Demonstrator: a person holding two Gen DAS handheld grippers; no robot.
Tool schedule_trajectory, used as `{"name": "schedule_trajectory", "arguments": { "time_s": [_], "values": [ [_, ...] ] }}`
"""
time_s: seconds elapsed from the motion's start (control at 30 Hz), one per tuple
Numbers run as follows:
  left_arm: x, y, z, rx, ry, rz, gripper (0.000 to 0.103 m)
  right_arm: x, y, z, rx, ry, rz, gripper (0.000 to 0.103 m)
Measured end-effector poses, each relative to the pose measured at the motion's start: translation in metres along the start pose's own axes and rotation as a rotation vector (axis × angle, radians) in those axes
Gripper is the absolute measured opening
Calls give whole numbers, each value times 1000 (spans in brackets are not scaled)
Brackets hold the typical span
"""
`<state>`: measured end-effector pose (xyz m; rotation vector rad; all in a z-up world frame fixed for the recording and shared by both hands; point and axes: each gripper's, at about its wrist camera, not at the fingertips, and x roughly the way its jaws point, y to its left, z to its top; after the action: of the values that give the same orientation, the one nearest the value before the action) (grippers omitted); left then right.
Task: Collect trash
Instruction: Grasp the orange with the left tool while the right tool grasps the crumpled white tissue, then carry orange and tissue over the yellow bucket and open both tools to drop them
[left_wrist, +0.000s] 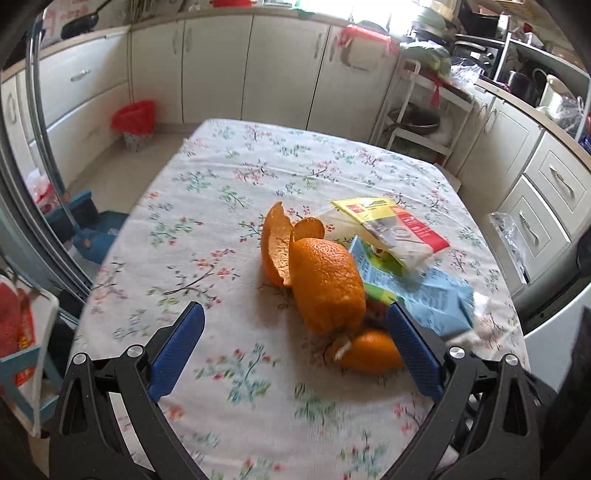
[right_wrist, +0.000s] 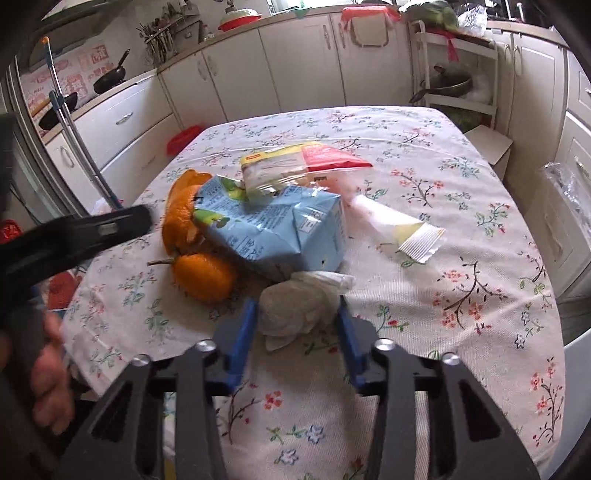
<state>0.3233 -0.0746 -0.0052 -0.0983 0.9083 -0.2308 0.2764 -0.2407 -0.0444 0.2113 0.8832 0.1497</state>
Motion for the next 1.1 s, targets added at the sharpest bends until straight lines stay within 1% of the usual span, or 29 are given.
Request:
{"name": "schedule_trajectory", "arguments": {
  "time_s": [0.07,0.1,0.13,0.17,0.23,0.3,0.37,0.43,0.5,0.6,0.77,0.8,1.0,1.03,1.1],
  "values": [
    [7,0,2,-15,11,-16,87,-7,1,-1,-4,-4,19,38],
    [11,0,3,-21,20,-32,78,-9,1,-2,-2,-4,30,37],
    [14,0,3,-25,31,-49,66,-12,2,-4,-1,-4,40,37],
    [16,1,2,-24,44,-63,61,-13,2,-6,1,-1,49,37],
    [18,0,0,-29,50,-98,46,-13,1,-7,12,8,65,37],
    [17,-1,-2,-18,50,-115,35,-12,-1,-8,28,22,77,37],
    [13,-2,-3,-12,41,-111,33,-11,-4,-9,42,29,84,37],
    [11,4,-4,-33,38,-123,31,-11,-6,-10,57,31,92,37],
    [6,12,-4,-59,32,-134,30,-14,-6,-10,61,27,97,37],
    [-10,23,-3,-86,-1,-153,30,-16,-4,-11,54,21,102,37],
    [-33,41,-11,-112,-29,-152,29,-14,-3,-13,47,30,98,37],
    [-35,45,-14,-114,-23,-148,29,-13,-3,-13,47,32,98,37],
    [-18,61,-32,-100,102,-95,30,-12,3,-15,33,37,81,37],
    [-17,62,-34,-98,103,-82,36,-11,3,-15,30,38,77,37],
    [-15,63,-34,-94,101,-66,43,-10,3,-15,27,38,74,38]
  ]
}}
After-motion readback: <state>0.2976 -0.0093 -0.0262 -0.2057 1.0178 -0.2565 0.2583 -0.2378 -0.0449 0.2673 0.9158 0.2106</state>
